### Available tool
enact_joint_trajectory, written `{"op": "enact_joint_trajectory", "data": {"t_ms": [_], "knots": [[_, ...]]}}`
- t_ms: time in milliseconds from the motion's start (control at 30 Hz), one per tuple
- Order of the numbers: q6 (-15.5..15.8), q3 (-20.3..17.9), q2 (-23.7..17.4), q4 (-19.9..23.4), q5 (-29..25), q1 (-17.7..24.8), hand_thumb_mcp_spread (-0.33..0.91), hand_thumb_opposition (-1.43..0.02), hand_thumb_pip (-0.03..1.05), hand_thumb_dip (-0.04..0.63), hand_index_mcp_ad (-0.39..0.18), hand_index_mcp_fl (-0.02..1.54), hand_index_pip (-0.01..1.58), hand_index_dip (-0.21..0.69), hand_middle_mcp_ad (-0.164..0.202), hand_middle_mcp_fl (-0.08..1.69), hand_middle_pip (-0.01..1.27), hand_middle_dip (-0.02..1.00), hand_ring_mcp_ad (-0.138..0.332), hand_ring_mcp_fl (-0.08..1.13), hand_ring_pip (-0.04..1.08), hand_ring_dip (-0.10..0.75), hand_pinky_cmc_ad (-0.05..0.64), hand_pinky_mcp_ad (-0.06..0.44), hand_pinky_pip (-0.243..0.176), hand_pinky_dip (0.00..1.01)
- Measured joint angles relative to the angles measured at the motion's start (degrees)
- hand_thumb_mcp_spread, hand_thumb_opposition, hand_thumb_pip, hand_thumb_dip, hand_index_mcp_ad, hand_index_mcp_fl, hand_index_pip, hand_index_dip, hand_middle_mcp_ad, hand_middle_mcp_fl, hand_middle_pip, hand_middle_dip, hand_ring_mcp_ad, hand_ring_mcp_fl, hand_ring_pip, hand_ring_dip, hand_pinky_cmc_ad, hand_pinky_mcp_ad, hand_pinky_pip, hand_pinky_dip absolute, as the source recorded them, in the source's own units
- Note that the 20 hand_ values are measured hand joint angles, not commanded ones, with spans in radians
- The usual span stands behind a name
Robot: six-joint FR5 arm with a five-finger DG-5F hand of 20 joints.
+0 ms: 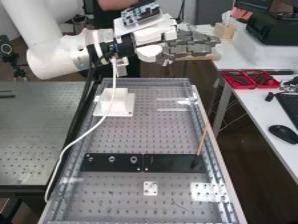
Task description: Grab the drill bit and place it in the clear container
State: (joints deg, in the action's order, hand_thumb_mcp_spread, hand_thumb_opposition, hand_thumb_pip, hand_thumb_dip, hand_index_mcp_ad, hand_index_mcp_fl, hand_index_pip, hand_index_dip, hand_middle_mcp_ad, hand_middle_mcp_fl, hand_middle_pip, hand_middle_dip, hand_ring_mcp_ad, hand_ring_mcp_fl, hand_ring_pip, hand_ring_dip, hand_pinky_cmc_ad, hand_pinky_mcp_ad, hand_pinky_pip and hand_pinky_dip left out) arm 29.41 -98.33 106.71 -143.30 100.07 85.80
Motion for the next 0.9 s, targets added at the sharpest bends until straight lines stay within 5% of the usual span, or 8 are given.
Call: {"op": "enact_joint_trajectory", "data": {"t_ms": [367,900], "knots": [[-2.07,1.11,1.76,-0.25,1.38,5.70,0.68,-1.03,0.42,0.220,-0.182,1.07,0.73,0.257,0.093,0.24,0.14,0.19,0.134,0.08,0.10,0.047,0.347,0.131,-0.063,0.19],[-4.01,7.13,10.92,-4.76,1.62,10.92,0.67,-1.03,0.42,0.220,-0.182,1.08,0.73,0.258,0.093,0.24,0.14,0.19,0.131,0.08,0.10,0.054,0.347,0.131,-0.059,0.19]]}}
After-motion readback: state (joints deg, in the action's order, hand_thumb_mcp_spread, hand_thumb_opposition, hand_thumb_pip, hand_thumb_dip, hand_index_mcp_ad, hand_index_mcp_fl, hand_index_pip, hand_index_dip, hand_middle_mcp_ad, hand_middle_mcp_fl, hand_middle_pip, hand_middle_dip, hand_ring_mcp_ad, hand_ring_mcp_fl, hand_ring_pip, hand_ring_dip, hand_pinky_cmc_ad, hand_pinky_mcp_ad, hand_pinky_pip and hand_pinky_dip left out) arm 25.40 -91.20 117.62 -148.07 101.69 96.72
